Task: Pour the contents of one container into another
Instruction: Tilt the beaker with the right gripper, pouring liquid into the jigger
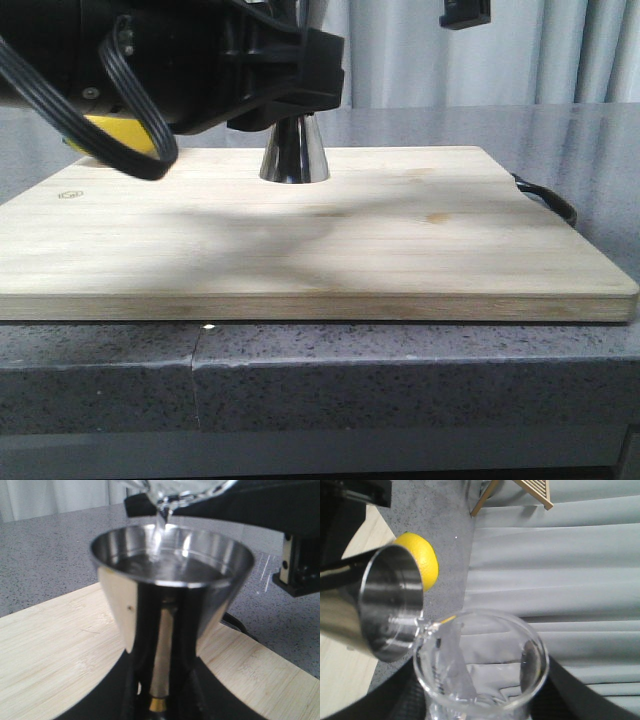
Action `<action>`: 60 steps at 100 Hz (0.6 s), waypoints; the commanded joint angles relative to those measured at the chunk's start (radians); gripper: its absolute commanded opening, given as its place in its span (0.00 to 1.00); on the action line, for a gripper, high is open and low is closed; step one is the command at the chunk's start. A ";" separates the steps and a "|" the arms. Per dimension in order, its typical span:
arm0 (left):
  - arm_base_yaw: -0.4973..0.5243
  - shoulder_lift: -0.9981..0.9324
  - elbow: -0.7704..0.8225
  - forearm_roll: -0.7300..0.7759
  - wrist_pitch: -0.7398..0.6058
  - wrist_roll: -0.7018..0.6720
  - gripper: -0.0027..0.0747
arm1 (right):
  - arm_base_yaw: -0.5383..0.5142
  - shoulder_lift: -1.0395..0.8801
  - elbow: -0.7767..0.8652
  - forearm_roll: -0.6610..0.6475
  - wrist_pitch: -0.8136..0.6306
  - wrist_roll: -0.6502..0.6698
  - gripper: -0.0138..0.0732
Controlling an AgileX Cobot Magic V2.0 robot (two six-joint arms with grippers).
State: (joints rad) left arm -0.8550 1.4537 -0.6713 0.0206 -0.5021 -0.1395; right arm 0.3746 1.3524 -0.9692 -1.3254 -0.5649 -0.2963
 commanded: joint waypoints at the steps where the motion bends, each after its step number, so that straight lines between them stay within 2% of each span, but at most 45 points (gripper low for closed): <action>1: -0.009 -0.038 -0.030 -0.001 -0.088 -0.007 0.01 | 0.000 -0.038 -0.040 0.035 -0.025 -0.005 0.51; 25: -0.009 -0.038 -0.030 -0.001 -0.088 -0.007 0.01 | 0.000 -0.038 -0.040 0.072 -0.033 0.019 0.51; 44: -0.009 -0.038 -0.030 -0.001 -0.088 -0.007 0.01 | 0.000 -0.038 -0.040 0.089 -0.058 0.256 0.51; 60: -0.009 -0.038 -0.030 -0.001 -0.088 -0.007 0.01 | 0.000 -0.038 -0.040 0.223 -0.049 0.400 0.51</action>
State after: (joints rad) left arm -0.8550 1.4537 -0.6713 0.0206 -0.4999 -0.1395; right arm 0.3746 1.3524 -0.9692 -1.2230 -0.5857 0.0272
